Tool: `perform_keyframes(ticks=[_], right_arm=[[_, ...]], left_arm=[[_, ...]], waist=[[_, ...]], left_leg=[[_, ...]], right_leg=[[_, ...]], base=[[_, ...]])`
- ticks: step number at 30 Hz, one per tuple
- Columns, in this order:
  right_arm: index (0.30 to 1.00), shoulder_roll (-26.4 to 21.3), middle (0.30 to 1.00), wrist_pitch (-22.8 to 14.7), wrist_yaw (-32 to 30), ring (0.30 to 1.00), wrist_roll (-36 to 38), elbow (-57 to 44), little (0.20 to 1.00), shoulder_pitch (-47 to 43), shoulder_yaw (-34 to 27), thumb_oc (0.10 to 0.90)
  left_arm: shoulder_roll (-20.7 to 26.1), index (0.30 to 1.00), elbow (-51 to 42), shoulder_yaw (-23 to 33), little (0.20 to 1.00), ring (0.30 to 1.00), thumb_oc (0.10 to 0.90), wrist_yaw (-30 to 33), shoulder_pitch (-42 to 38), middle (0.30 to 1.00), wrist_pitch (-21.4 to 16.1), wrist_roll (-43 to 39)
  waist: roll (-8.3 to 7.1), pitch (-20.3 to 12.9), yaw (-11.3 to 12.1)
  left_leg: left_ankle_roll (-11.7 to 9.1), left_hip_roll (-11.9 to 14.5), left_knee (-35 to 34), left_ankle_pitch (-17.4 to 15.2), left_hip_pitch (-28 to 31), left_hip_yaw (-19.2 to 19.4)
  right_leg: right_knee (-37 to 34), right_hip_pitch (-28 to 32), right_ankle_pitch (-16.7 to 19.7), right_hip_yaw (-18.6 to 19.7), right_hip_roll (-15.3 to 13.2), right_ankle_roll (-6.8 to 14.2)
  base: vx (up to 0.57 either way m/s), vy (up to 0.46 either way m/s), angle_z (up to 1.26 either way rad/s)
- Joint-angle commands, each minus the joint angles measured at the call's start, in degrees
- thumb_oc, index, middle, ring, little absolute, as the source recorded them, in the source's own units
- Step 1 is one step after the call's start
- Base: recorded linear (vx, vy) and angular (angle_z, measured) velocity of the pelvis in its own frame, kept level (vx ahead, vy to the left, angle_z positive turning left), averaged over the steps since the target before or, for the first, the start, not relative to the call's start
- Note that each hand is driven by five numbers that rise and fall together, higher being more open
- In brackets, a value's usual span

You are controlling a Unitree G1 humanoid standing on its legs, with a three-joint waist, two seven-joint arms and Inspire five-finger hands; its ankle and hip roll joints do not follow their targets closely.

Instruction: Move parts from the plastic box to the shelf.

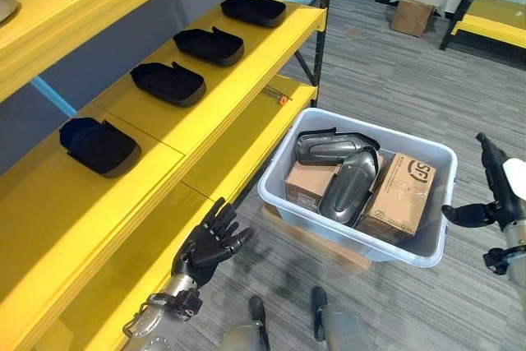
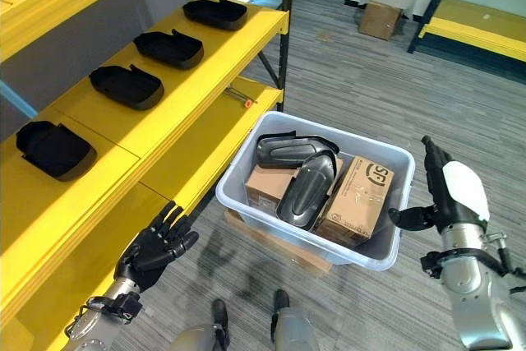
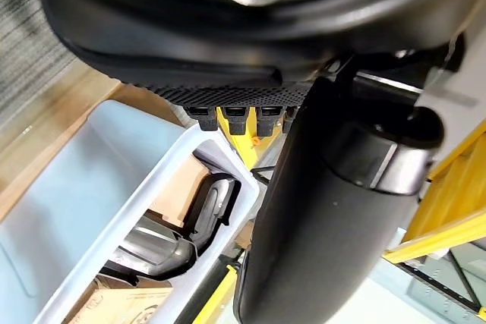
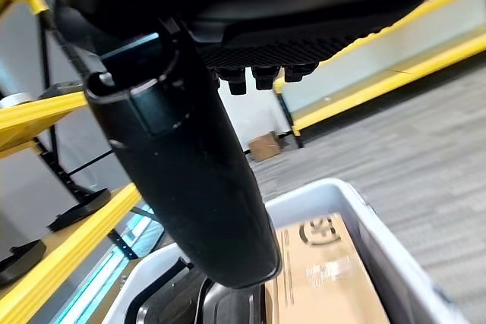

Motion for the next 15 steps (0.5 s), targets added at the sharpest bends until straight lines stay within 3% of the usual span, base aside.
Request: perform_keyframes(ticks=[1,15], right_arm=[[1.0,-1.2,1.0,-3.3,-6.3,1.0,-1.1,-3.5,1.0,-8.5,0.4,0.9],[1.0,1.1,1.0,-3.7,-10.5,1.0,-1.8,-4.6,1.0,-7.3,3.9,0.9]], left_arm=[[1.8,1.0,-8.6,1.5,1.0,1.0,0.9,-2.9,-0.6,1.0,-5.2,1.6],[3.9,1.0,-6.9,-0.1,1.0,1.0,0.9,-5.0,-4.3,1.0,-3.4,3.5]], waist=[[-0.93,-2.7,2.3],[-0.71,-4.1,-0.7]], left_leg=[[2.3,-0.5,-7.0,0.9,-0.6,-3.1],[5.0,-0.6,-6.5,-3.0,3.1,5.9]], right_leg=[[-1.9,8.5,-8.1,-1.5,3.5,0.3],[-3.0,8.2,-6.5,-2.5,1.9,1.8]], base=[[0.19,0.024,-0.77],[0.16,0.045,-0.19]])
